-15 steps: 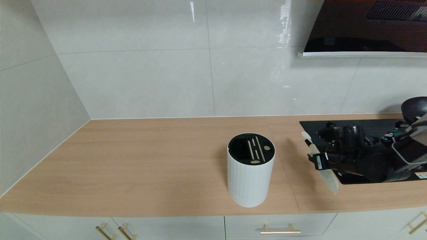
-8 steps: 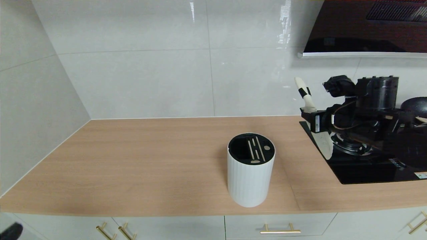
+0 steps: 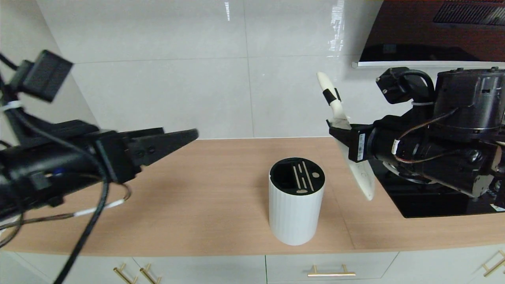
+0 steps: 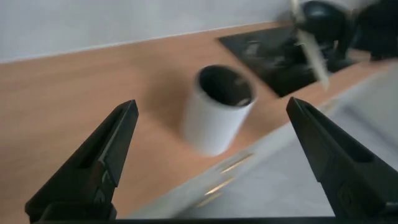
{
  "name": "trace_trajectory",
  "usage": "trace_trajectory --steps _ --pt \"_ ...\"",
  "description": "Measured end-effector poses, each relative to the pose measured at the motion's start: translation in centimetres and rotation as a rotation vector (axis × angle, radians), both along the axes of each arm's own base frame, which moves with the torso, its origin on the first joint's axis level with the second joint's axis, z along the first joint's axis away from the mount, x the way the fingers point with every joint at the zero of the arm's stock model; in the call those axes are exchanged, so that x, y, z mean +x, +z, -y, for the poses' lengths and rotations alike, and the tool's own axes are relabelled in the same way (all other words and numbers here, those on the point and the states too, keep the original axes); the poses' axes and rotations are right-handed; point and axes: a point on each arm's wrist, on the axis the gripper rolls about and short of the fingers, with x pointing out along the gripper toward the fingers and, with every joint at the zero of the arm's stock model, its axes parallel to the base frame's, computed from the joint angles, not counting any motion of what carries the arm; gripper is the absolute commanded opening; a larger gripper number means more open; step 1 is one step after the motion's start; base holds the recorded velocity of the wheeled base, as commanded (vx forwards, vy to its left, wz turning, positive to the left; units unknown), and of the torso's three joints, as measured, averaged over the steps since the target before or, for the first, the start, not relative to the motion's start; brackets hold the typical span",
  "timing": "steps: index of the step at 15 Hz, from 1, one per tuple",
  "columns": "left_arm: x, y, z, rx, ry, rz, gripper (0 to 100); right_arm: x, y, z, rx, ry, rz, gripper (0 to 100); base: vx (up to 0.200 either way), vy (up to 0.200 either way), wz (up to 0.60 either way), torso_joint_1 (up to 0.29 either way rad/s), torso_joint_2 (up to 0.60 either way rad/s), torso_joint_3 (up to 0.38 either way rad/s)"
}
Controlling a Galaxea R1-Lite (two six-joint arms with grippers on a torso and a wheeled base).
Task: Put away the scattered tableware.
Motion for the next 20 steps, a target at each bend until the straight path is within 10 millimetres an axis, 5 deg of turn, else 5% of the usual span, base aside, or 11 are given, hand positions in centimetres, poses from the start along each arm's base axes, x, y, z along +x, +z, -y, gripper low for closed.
trace_trajectory --steps 3,6,10,20 --pt "6.2 -2.0 4.9 -0.134 -0.074 0.035 100 -1.7 -0.5 -2.1 0.022 0.062 -0.028 0 0.000 0.000 0.00 0.000 0.00 0.000" --pt "8.4 -3.0 9.2 -0.280 -0.218 -0.059 100 -2.7 -0.7 -3.3 0.020 0.097 -0.036 0 0.000 0.000 0.00 0.000 0.00 0.000" --pt "8.3 -3.9 10.2 -0.344 -0.361 -0.196 100 -4.2 -1.0 -4.7 0.035 0.153 -0.056 0 0.000 0.000 0.00 0.000 0.00 0.000" --pt "9.8 -5.0 11.5 -0.360 -0.348 -0.174 100 -5.5 -2.7 -6.4 -0.015 0.175 -0.083 0 0.000 0.000 0.00 0.000 0.00 0.000"
